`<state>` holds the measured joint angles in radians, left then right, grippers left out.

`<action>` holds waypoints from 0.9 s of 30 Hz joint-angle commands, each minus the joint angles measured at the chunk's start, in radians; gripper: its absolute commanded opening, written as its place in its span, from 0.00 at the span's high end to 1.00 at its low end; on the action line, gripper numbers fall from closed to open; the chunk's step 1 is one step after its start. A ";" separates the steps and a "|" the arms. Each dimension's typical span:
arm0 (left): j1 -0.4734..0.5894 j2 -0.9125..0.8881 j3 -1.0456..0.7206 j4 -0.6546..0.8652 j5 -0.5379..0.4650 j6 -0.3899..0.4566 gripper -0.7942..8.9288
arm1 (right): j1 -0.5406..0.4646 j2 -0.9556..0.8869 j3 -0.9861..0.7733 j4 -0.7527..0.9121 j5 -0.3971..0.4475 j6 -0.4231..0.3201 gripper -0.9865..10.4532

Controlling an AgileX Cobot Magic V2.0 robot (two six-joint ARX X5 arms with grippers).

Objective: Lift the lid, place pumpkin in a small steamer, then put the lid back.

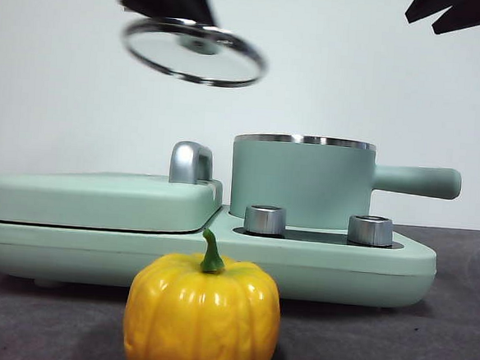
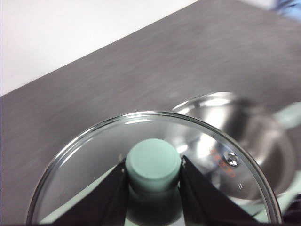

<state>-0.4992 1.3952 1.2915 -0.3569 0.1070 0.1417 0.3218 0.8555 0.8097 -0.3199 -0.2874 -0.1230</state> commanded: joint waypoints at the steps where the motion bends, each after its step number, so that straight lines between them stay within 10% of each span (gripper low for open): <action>1: 0.029 -0.032 0.019 -0.010 -0.010 -0.003 0.91 | 0.004 0.006 0.016 -0.014 -0.002 0.003 0.70; 14: 0.146 -0.314 -0.260 -0.009 -0.011 -0.034 0.91 | 0.056 0.006 0.016 -0.101 -0.068 -0.132 0.62; 27: 0.194 -0.401 -0.304 -0.014 -0.011 -0.054 0.91 | 0.406 0.154 0.016 -0.188 -0.050 -0.178 0.57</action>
<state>-0.3065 0.9920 0.9726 -0.3996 0.0956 0.0998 0.7055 0.9909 0.8097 -0.5156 -0.3439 -0.2932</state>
